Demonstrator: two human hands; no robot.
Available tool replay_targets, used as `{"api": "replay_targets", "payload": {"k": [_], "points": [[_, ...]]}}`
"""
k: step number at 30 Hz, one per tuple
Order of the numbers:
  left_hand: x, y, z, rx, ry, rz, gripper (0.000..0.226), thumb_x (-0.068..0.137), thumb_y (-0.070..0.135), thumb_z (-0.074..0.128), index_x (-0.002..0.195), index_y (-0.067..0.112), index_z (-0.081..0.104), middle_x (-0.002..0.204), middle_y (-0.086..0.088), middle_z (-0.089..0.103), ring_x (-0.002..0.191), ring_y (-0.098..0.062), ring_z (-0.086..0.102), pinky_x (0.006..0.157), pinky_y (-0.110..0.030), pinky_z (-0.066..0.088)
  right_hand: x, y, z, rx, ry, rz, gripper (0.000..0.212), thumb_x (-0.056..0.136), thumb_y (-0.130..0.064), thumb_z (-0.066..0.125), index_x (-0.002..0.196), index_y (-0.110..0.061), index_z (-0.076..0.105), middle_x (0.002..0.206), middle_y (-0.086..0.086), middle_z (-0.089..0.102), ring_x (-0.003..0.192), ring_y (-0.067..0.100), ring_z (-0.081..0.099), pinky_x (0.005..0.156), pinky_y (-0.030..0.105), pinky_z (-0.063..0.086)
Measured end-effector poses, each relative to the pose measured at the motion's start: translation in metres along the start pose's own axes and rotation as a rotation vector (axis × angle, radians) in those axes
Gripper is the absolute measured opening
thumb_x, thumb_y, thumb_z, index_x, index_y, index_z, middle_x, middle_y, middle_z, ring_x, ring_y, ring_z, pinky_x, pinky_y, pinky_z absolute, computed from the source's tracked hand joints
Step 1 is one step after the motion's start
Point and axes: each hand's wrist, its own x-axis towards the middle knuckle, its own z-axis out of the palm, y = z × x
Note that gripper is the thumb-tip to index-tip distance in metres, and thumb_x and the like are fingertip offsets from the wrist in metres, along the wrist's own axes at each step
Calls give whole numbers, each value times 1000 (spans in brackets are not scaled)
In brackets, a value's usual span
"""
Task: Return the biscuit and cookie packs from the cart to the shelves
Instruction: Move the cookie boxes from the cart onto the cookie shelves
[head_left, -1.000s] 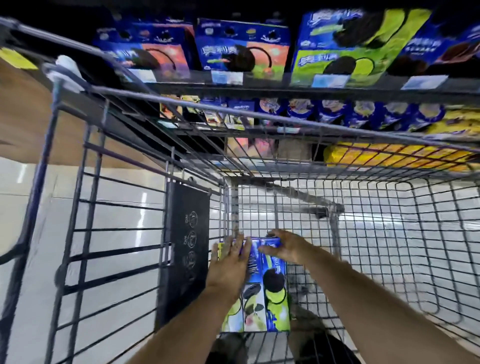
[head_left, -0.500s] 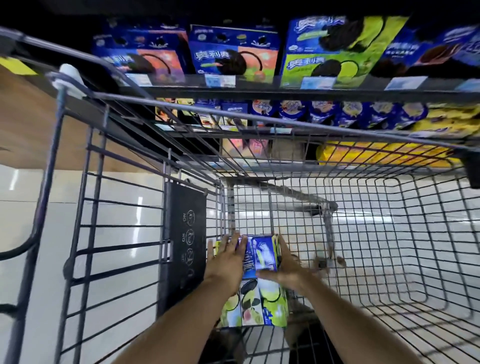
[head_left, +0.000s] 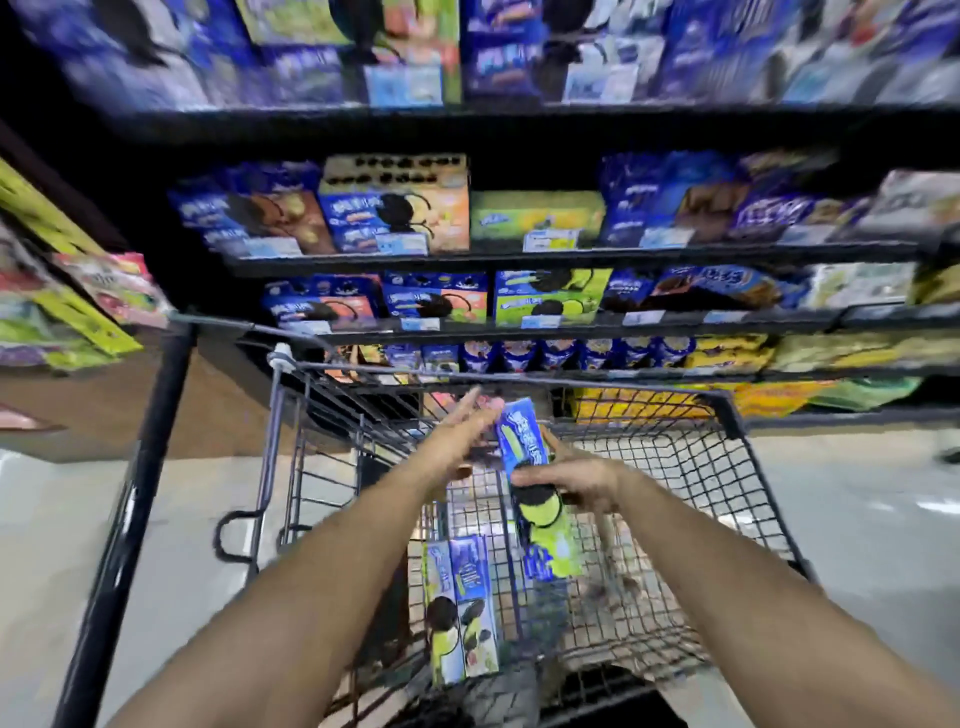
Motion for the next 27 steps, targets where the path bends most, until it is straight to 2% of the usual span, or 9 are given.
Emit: {"api": "replay_targets", "payload": {"k": [2, 5, 9, 12, 15, 18, 20, 23, 27], "points": [[-27, 54, 7, -21, -36, 69, 89, 74, 68, 73, 151, 50, 30, 146, 0, 54, 132, -26, 53, 113, -56, 36, -37, -46, -12, -7, -18, -77, 80, 76, -26, 86, 143, -34, 42, 110, -12, 75, 101, 3, 69, 84, 22, 53], [-58, 127, 16, -76, -98, 159, 73, 77, 49, 80, 141, 48, 45, 130, -6, 68, 114, -26, 66, 97, -48, 51, -88, -115, -29, -42, -61, -197, 66, 82, -20, 82, 137, -31, 47, 115, -9, 74, 105, 7, 70, 85, 24, 56], [-96, 207, 25, -67, -130, 254, 46, 85, 32, 78, 126, 22, 59, 113, -14, 74, 92, -29, 70, 79, -45, 56, -148, -184, -46, -148, -4, -305, 77, 73, -37, 85, 141, -31, 49, 132, -2, 67, 121, 18, 62, 107, 40, 46], [-123, 256, 33, -102, -64, 375, 37, 85, 30, 78, 117, 23, 61, 101, -10, 75, 75, -23, 70, 74, -41, 57, -189, -223, -58, -154, 94, -375, 72, 71, -52, 84, 134, -37, 55, 124, -10, 70, 117, 12, 63, 113, 41, 41], [-141, 294, 45, -237, 58, 494, 42, 82, 32, 80, 118, 24, 60, 94, -4, 76, 68, -17, 71, 63, -37, 58, -223, -243, -76, -169, 280, -426, 97, 63, -78, 76, 146, -38, 47, 141, -11, 58, 133, 15, 51, 118, 46, 32], [-153, 322, 52, -413, 145, 576, 49, 81, 28, 83, 123, 24, 56, 101, -4, 76, 71, -16, 73, 61, -40, 60, -244, -246, -102, -57, 353, -367, 118, 60, -81, 76, 157, -37, 25, 159, -5, 35, 140, 28, 44, 106, 48, 41], [-159, 338, 55, -491, 196, 621, 52, 81, 29, 83, 124, 23, 54, 107, -4, 73, 79, -17, 74, 65, -42, 62, -253, -247, -114, 160, 279, -322, 114, 60, -67, 87, 153, -31, 32, 152, 12, 46, 123, 38, 61, 94, 50, 53], [-163, 359, 62, -589, 243, 669, 53, 81, 35, 82, 125, 26, 54, 115, -6, 71, 98, -27, 72, 83, -56, 60, -262, -256, -122, 422, 170, -438, 90, 62, -45, 90, 138, -14, 53, 128, 26, 64, 106, 43, 69, 92, 51, 58], [-170, 389, 66, -545, 261, 788, 61, 67, 55, 85, 118, 39, 55, 105, -3, 75, 86, -21, 74, 77, -45, 60, -276, -281, -131, 485, 264, -571, 85, 68, -32, 90, 135, -4, 47, 120, 27, 66, 104, 35, 72, 79, 41, 61]]}}
